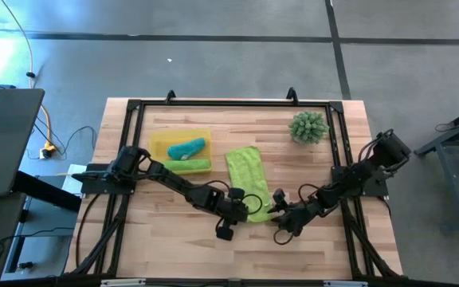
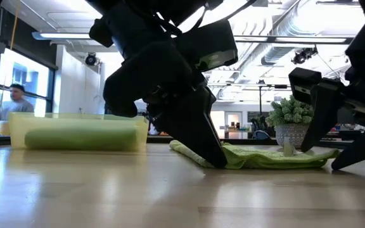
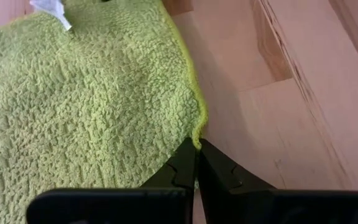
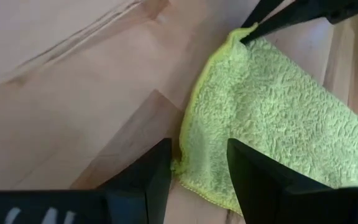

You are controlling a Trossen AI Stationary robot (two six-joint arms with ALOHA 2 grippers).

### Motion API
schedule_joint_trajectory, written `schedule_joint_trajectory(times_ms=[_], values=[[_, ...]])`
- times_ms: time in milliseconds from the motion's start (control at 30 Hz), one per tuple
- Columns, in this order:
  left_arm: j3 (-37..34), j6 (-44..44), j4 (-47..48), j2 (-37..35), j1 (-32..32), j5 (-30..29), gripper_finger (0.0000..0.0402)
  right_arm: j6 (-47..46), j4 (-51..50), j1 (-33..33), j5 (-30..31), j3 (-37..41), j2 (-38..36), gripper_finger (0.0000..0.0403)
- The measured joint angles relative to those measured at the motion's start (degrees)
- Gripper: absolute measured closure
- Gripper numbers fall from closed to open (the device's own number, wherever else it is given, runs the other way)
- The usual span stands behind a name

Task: Roll microfiber towels into tight, uniform cylinder then place into a basket
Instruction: Roll the light green microfiber towel

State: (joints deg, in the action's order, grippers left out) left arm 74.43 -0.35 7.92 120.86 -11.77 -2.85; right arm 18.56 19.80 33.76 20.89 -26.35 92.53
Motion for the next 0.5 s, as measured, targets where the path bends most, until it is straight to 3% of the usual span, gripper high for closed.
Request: schedule_joint_trajectory(times_ms=[500], values=[[0.0,3.6,-0.7,0.0,-2.2,-2.4,0.0401,-0.6,-2.3,-4.9,-7.6,-0.1,-0.1,0.0269]])
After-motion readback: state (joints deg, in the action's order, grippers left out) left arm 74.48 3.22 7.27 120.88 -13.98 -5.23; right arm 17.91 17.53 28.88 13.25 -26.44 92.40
